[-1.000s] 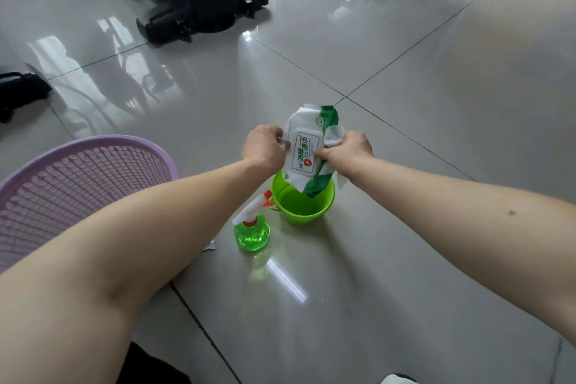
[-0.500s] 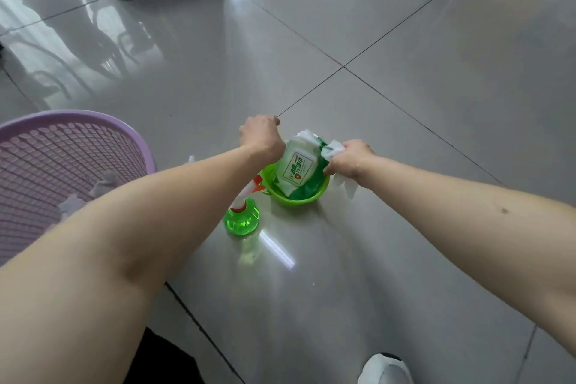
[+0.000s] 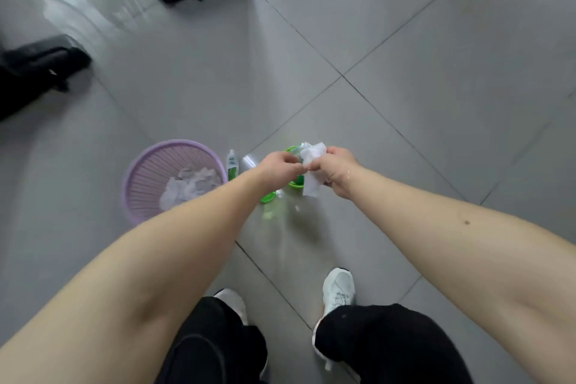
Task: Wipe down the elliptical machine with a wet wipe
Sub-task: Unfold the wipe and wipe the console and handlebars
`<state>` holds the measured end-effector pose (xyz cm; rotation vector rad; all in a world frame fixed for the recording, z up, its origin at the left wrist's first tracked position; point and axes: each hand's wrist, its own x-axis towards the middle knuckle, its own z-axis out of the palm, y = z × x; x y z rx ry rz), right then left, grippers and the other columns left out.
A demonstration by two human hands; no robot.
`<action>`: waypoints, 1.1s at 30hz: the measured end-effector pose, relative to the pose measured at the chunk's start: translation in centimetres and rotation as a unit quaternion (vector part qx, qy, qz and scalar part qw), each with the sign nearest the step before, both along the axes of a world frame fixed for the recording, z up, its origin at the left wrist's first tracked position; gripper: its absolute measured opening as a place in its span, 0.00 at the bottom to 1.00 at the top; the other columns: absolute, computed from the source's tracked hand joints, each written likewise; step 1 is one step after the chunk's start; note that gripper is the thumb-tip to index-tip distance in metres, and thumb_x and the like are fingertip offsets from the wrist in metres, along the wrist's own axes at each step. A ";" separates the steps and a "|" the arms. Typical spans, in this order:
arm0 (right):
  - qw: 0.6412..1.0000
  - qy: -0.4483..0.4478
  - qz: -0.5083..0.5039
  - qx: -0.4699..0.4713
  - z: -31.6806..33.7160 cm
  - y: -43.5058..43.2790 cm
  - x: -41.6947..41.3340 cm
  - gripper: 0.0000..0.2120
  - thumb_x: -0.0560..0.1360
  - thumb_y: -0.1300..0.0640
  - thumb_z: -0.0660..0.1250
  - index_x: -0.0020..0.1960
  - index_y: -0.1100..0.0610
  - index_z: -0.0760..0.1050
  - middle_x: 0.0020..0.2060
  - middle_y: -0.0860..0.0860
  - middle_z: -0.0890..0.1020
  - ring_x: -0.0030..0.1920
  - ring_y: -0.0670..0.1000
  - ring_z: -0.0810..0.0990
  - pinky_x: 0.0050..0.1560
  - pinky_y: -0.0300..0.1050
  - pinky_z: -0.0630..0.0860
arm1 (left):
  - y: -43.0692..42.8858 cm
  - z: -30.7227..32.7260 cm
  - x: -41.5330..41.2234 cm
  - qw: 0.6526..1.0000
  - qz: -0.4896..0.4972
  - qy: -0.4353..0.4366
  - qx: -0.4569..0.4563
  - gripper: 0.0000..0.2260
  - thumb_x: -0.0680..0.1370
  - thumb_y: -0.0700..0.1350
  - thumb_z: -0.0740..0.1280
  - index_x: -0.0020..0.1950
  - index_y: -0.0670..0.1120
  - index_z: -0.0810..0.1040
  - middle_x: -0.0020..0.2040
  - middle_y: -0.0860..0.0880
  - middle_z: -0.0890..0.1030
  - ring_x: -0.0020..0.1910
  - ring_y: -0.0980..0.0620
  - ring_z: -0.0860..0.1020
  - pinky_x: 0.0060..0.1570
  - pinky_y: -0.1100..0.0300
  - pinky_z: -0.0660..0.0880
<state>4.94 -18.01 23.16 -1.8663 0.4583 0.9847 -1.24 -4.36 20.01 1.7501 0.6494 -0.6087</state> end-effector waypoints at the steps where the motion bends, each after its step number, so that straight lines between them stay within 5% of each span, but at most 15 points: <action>1: 1.000 0.012 0.003 0.017 3.7 0.7 -0.9 0.17 0.64 0.67 0.70 0.52 0.56 0.81 0.54 0.60 0.85 0.52 0.59 0.85 0.56 0.57 0.82 | 0.6 3.7 -1.0 1.000 0.018 0.004 -0.022 0.05 0.79 0.42 0.69 0.53 0.43 0.82 0.42 0.47 0.80 0.38 0.50 0.76 0.33 0.61 0.71; 5: 0.997 0.035 0.035 0.064 20.3 3.7 -5.1 0.21 0.71 0.76 0.58 0.53 0.59 0.81 0.44 0.58 0.83 0.40 0.56 0.83 0.35 0.43 0.80 | 3.8 19.6 -5.5 0.995 0.070 -0.007 -0.075 0.10 0.76 0.43 0.71 0.57 0.43 0.84 0.46 0.46 0.84 0.41 0.51 0.78 0.44 0.58 0.75; 12: 0.991 0.009 0.101 0.084 39.1 7.4 -11.7 0.15 0.76 0.73 0.63 0.61 0.66 0.78 0.50 0.60 0.81 0.44 0.56 0.82 0.38 0.46 0.83 | 9.5 39.8 -14.3 0.984 0.163 -0.054 -0.050 0.06 0.78 0.46 0.73 0.46 0.44 0.80 0.43 0.46 0.81 0.41 0.49 0.78 0.44 0.57 0.77; 19: 0.962 0.028 0.134 0.235 45.4 10.6 -14.5 0.06 0.77 0.70 0.67 0.53 0.63 0.76 0.48 0.60 0.79 0.47 0.56 0.80 0.58 0.53 0.81 | 12.5 48.1 -21.7 0.921 0.332 -0.132 -0.157 0.04 0.80 0.35 0.65 0.46 0.41 0.75 0.46 0.40 0.80 0.41 0.43 0.83 0.44 0.52 0.83; 25: 0.924 0.036 0.218 0.311 48.3 14.5 -15.1 0.09 0.76 0.71 0.68 0.43 0.59 0.75 0.44 0.58 0.81 0.46 0.56 0.82 0.59 0.57 0.81 | 13.8 52.6 -26.8 0.865 0.435 -0.196 -0.154 0.06 0.70 0.36 0.65 0.47 0.40 0.74 0.47 0.40 0.81 0.42 0.42 0.84 0.55 0.45 0.80; 29: 0.895 0.041 0.291 0.336 49.6 18.6 -15.9 0.09 0.76 0.70 0.67 0.54 0.61 0.78 0.49 0.59 0.83 0.47 0.57 0.84 0.44 0.50 0.82 | 15.0 53.3 -29.9 0.831 0.471 -0.229 -0.189 0.09 0.65 0.39 0.63 0.44 0.42 0.75 0.45 0.43 0.81 0.44 0.44 0.84 0.57 0.47 0.78; 33: 0.865 0.044 0.376 0.330 51.1 23.6 -18.2 0.25 0.73 0.76 0.62 0.65 0.58 0.78 0.55 0.58 0.85 0.51 0.57 0.85 0.47 0.51 0.83 | 17.8 53.0 -32.8 0.817 0.508 -0.242 -0.125 0.16 0.75 0.50 0.72 0.57 0.42 0.77 0.49 0.47 0.82 0.48 0.50 0.82 0.60 0.49 0.78</action>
